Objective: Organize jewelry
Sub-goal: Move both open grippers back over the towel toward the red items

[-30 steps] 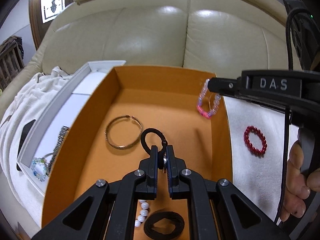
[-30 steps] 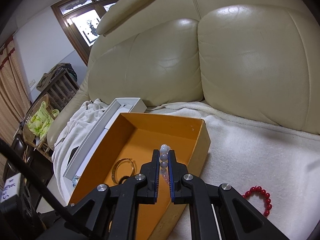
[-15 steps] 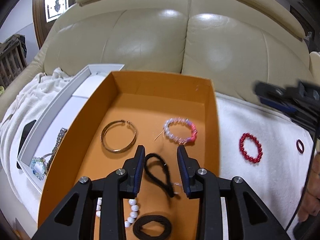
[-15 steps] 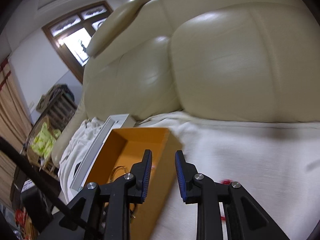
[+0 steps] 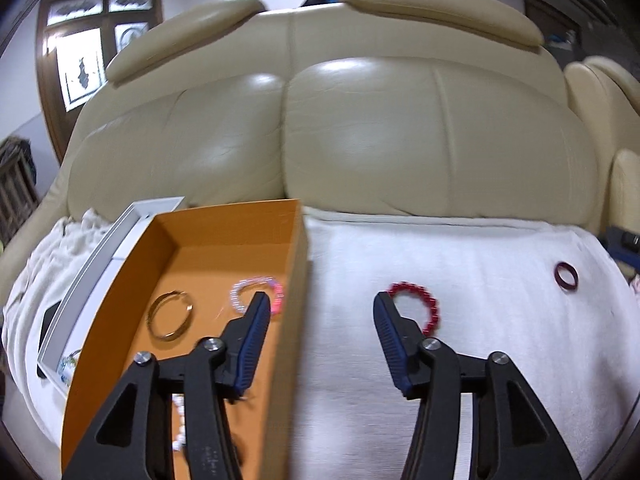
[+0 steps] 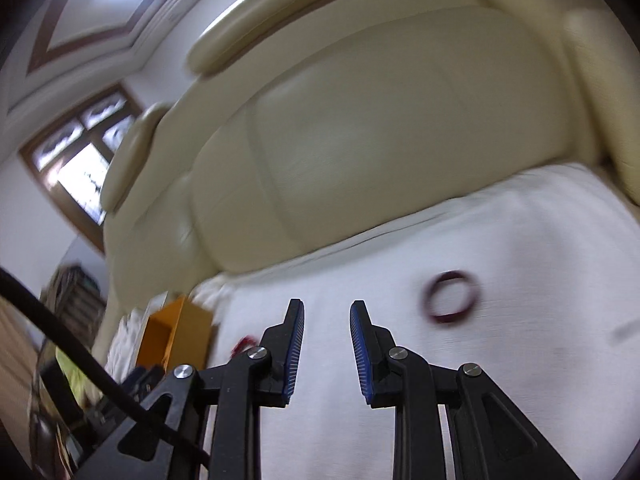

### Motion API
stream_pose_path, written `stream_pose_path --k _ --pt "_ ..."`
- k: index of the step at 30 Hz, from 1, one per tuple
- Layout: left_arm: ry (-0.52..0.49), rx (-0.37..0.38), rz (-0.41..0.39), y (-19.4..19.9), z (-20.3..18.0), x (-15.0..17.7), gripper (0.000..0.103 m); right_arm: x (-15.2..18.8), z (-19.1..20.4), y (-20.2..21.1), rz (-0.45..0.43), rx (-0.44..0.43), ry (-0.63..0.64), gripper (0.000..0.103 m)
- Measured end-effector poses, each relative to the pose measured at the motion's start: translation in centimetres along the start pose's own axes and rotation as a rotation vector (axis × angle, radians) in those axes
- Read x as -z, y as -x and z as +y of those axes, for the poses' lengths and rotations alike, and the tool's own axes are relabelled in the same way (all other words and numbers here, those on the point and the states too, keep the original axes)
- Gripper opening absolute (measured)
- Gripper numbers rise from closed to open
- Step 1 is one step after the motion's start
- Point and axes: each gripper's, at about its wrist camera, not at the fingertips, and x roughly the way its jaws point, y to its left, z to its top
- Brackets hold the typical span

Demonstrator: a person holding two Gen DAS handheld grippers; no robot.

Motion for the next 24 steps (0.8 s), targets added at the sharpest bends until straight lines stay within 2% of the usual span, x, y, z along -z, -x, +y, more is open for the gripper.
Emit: stream_pose_path --k 3,7,14,17,24 --pt "-0.039 -0.002 0.006 -0.6 -1.6 0.1 0.058 -0.6 -2.9 1.1 -0.029 0.014 -0.080 0.026" --pt "-0.074 -0.005 0.026 -1.5 -3.4 0.3 0.059 -0.5 -4.7 0.3 0.013 0.042 -0.139 0.028" --pt "-0.097 0.000 0.033 -1.9 -5.2 0.5 0.062 -0.2 -4.1 -0.4 0.067 0.064 -0.078 0.028" --pt "-0.098 0.004 0.036 -2.0 -5.5 0.6 0.063 0.2 -4.3 -0.4 0.084 0.070 -0.067 0.034" --pt "-0.112 0.011 0.035 -1.9 -6.4 0.6 0.063 0.3 -4.5 -0.5 0.088 0.077 -0.045 0.034"
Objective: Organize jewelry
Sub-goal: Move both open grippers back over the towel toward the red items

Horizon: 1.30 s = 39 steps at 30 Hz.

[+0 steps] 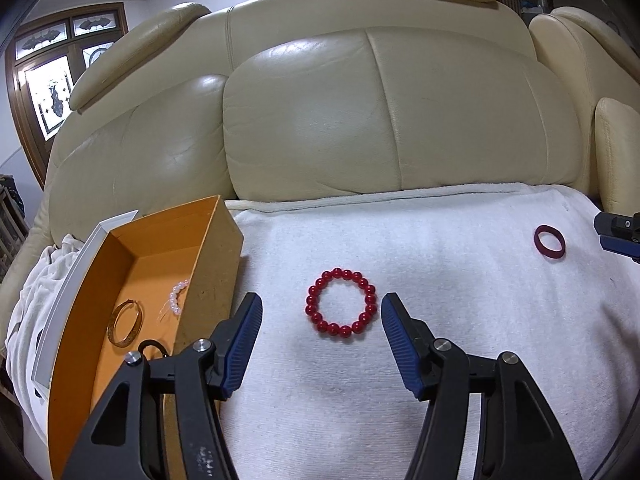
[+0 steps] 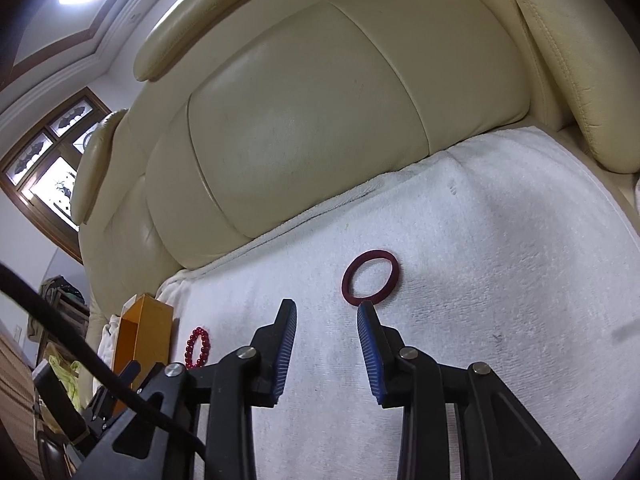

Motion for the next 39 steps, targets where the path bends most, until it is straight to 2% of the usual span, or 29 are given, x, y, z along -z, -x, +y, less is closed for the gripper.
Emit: stream_pose_path --k 14,32,39 --pt "-0.026 0.015 0.030 -0.9 -1.1 0.2 0.063 -0.2 -0.5 -0.4 0.018 0.019 0.006 0.034" --pt "-0.055 0.004 0.052 -1.4 -0.5 0.8 0.063 -0.4 0.3 -1.8 0.039 0.018 0.017 0.034" --pt "-0.039 0.034 0.081 -2.0 -0.2 0.8 0.063 -0.5 -0.3 -1.9 0.039 0.034 0.008 0.034"
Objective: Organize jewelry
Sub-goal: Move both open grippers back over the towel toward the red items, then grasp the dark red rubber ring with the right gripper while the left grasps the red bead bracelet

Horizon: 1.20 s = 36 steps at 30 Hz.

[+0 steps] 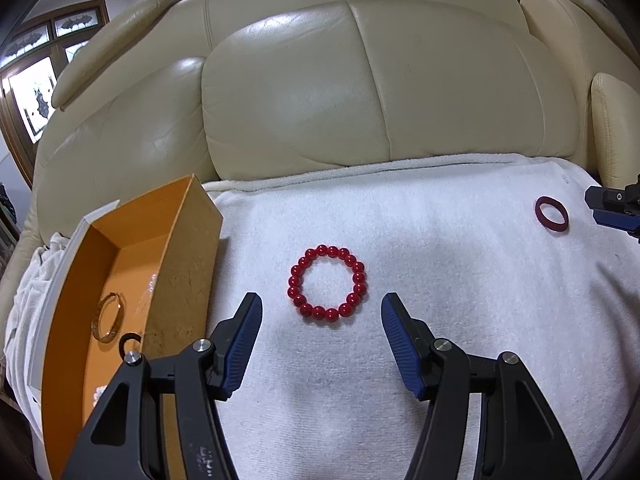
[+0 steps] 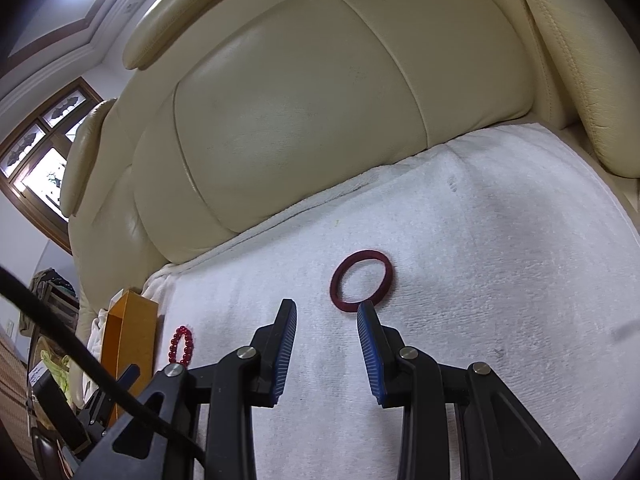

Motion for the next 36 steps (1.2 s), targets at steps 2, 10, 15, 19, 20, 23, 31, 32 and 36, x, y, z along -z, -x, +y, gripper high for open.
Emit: stream_pose_path --k 2,10,15,19,20,23,31,32,36 --pt "0.007 0.021 0.019 -0.4 0.3 0.0 0.063 -0.1 -0.4 -0.2 -0.001 0.006 -0.004 0.034" --pt "0.082 0.082 0.082 -2.1 2.5 0.0 0.063 -1.1 -2.7 -1.9 0.005 0.054 -0.044 0.034" --pt "0.119 0.144 0.084 -2.4 3.6 0.4 0.063 -1.7 -2.3 -3.8 0.004 0.111 -0.018 0.034" --pt "0.154 0.183 0.085 -3.0 4.4 0.5 0.063 -1.6 -1.2 -5.8 0.016 0.184 0.039 0.033" --pt "0.167 0.194 0.087 -3.2 4.5 0.4 0.063 -1.5 -0.8 -6.3 0.012 0.213 0.068 0.031" --pt "0.205 0.242 0.103 -4.0 4.7 0.1 0.063 -1.0 0.5 -6.8 -0.003 0.275 0.154 0.011" --pt "0.292 0.270 0.100 -5.3 4.9 -0.6 0.063 -0.4 0.1 -5.4 -0.001 0.203 0.141 0.009" --pt "0.295 0.273 0.096 -5.5 4.8 -0.7 0.063 -0.3 0.0 -5.1 -0.001 0.195 0.138 0.009" --pt "0.311 0.282 0.079 -6.2 4.7 -1.0 0.040 0.4 -0.2 -4.2 0.013 0.164 0.131 0.009"
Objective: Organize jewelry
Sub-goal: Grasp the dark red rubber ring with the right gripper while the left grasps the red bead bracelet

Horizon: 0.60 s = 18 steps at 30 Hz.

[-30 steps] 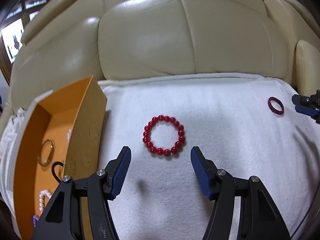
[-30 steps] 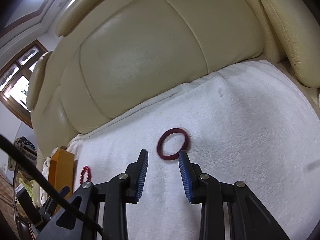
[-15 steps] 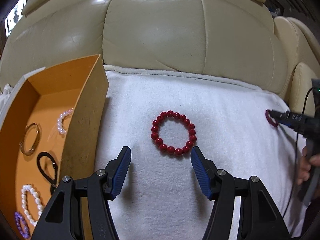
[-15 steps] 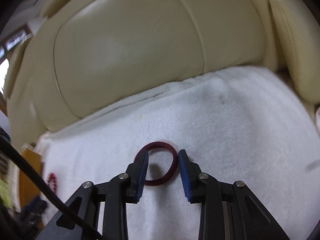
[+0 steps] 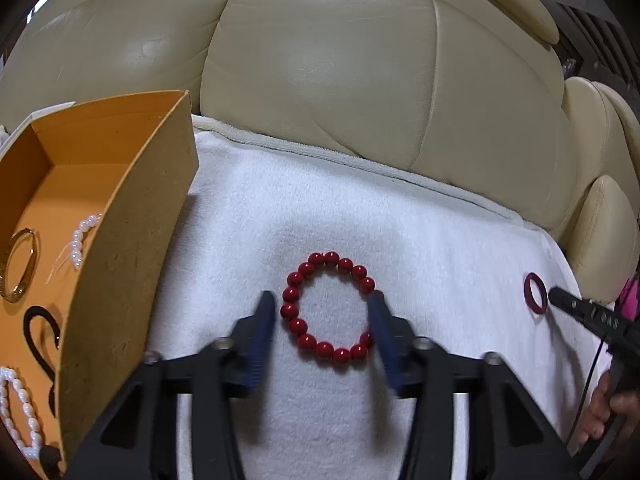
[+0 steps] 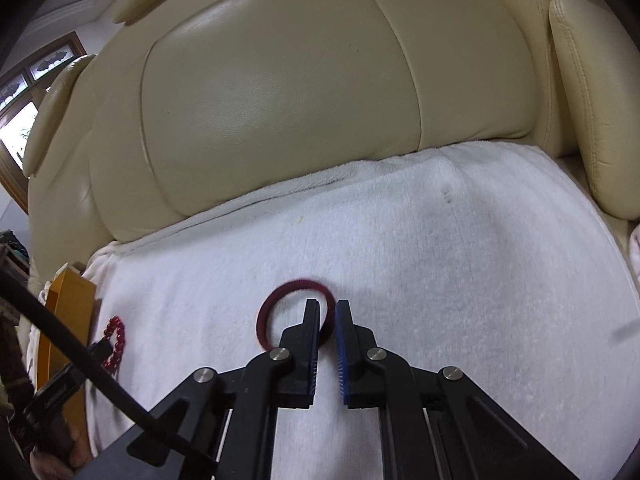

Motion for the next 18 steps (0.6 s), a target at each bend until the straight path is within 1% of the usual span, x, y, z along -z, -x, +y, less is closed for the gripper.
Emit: stream_pose_path --k 1,2,3,6,8,9,12,14,18 --pt "0.004 0.001 -0.004 -0.1 0.0 -0.1 0.034 0.1 0.0 0.1 0.003 -0.003 0.001 0.009" --pt "0.003 0.001 -0.004 -0.3 -0.1 -0.2 0.031 0.3 0.0 0.2 0.006 -0.007 0.003 0.009" --pt "-0.003 -0.001 -0.003 -0.6 -0.1 -0.3 0.024 0.3 0.1 0.2 0.008 -0.009 0.005 0.009" --pt "-0.042 -0.014 -0.003 -0.8 -0.6 -0.1 0.013 0.4 0.2 0.4 0.010 -0.012 0.007 0.009" --pt "-0.066 -0.009 0.000 -0.9 -1.1 0.1 0.012 0.3 0.1 0.5 0.009 -0.017 0.002 0.009" --pt "-0.075 -0.004 0.000 -0.9 -1.3 0.2 0.009 0.2 0.0 0.6 0.007 -0.024 -0.003 0.009" --pt "-0.102 0.007 0.009 -0.4 -1.7 0.5 0.009 0.0 0.0 1.1 -0.002 -0.047 -0.020 0.009" --pt "-0.095 0.036 0.016 0.0 -1.7 0.6 0.009 -0.2 -0.1 1.3 -0.006 -0.069 -0.031 0.009" --pt "-0.131 0.035 0.000 1.2 -2.3 1.0 0.009 -0.4 0.2 2.0 -0.011 -0.104 -0.047 0.009"
